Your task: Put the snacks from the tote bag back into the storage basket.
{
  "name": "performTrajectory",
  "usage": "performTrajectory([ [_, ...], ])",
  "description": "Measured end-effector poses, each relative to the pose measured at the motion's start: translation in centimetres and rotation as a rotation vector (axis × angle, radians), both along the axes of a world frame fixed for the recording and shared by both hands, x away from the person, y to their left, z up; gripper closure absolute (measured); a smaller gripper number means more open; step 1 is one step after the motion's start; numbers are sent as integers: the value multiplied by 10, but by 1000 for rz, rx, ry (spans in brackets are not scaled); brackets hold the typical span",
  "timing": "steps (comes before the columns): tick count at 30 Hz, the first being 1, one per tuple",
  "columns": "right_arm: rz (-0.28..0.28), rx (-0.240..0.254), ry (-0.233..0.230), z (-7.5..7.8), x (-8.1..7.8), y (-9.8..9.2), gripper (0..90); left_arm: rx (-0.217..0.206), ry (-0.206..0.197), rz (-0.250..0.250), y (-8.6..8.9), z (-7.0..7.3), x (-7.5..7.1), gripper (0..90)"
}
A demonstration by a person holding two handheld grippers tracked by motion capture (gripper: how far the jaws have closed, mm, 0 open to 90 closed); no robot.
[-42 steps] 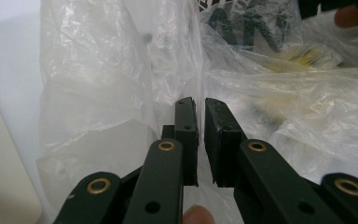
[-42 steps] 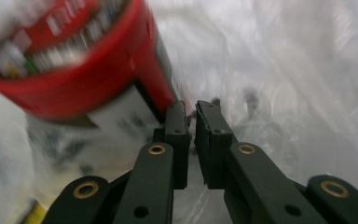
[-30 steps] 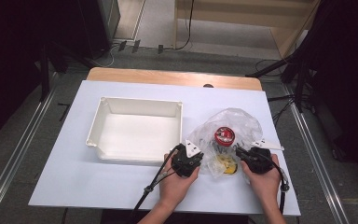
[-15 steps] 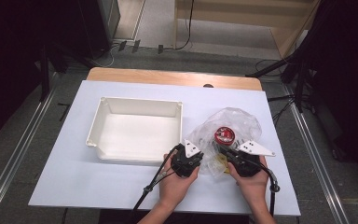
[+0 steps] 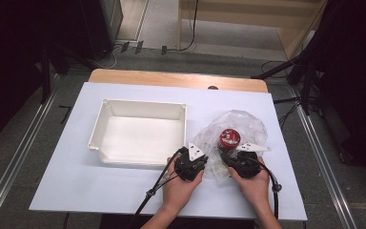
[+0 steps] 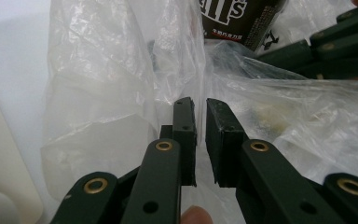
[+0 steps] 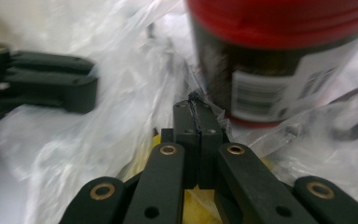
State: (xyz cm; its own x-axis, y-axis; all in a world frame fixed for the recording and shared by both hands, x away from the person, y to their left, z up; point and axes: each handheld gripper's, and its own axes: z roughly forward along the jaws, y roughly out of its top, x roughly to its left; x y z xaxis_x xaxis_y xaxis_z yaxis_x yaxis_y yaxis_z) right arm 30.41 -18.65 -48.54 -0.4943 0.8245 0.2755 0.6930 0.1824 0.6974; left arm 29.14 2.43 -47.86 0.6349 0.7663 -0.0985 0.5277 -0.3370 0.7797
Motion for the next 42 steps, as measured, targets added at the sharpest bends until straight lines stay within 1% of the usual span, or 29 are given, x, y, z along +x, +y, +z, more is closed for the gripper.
performTrajectory([
  [2, 49, -12, 16, 2, -3, 0, 900, 2, 0, 1, 0, 0, 0, 827],
  [4, 65, -19, 22, 4, -8, 0, 900, -7, 3, 1, 0, 0, 0, 827],
  [5, 70, -10, 13, 5, -9, -2, 900, -8, 5, 1, 0, 0, 1, 827],
  [7, 66, 40, -31, 12, -13, -7, 900, -9, 5, 1, 1, 0, 0, 827],
  [8, 59, 53, -51, 15, -13, -8, 900, -8, 5, -1, 1, 0, 0, 827],
  [9, 49, 69, -78, 19, -14, -10, 900, -9, 5, -3, 0, 0, 1, 826],
  [10, 40, 78, -109, 22, -15, -12, 900, -2, 5, -4, 0, 0, 0, 826],
  [11, 25, 85, -144, 25, -17, -14, 898, 4, 7, -7, -1, 0, 0, 826],
  [15, -26, 85, -214, 30, -21, -21, 840, 7, 9, -10, -2, 0, 1, 827],
  [17, -72, 85, -252, 33, -24, -27, 773, 4, 7, -9, -1, 0, 0, 829],
  [18, -83, 88, -262, 34, -25, -28, 748, -2, 4, -6, 0, 0, 0, 829],
  [19, -91, 89, -271, 35, -26, -31, 700, -7, 5, -6, 0, 0, 1, 829],
  [21, -90, 82, -278, 37, -26, -33, 615, -1, 4, -9, 0, 0, 1, 830],
  [23, -114, 69, -286, 38, -25, -32, 476, 0, 5, -12, 0, 0, 1, 832],
  [24, -126, 65, -282, 38, -25, -31, 415, -8, 4, -11, 0, 0, 1, 833],
  [26, -140, 47, -273, 37, -23, -29, 348, -12, 7, -10, 0, 0, 1, 843],
  [28, -151, 37, -276, 36, -19, -26, 282, -15, 9, -12, 1, 0, 1, 864],
  [31, -175, 29, -279, 35, -15, -22, 237, -14, 9, -11, 0, 0, 1, 884],
  [33, -181, 25, -272, 32, -10, -19, 214, -13, 7, -10, 0, 0, 1, 889],
  [34, -183, 21, -260, 31, -7, -16, 207, -15, 7, -11, 1, 0, 1, 889],
  [39, -182, 3, -255, 27, 1, -9, 207, -17, 8, -12, 1, 0, 1, 889],
  [42, -194, -8, -233, 23, 6, -6, 210, -3, 6, -14, 0, 0, 1, 889],
])
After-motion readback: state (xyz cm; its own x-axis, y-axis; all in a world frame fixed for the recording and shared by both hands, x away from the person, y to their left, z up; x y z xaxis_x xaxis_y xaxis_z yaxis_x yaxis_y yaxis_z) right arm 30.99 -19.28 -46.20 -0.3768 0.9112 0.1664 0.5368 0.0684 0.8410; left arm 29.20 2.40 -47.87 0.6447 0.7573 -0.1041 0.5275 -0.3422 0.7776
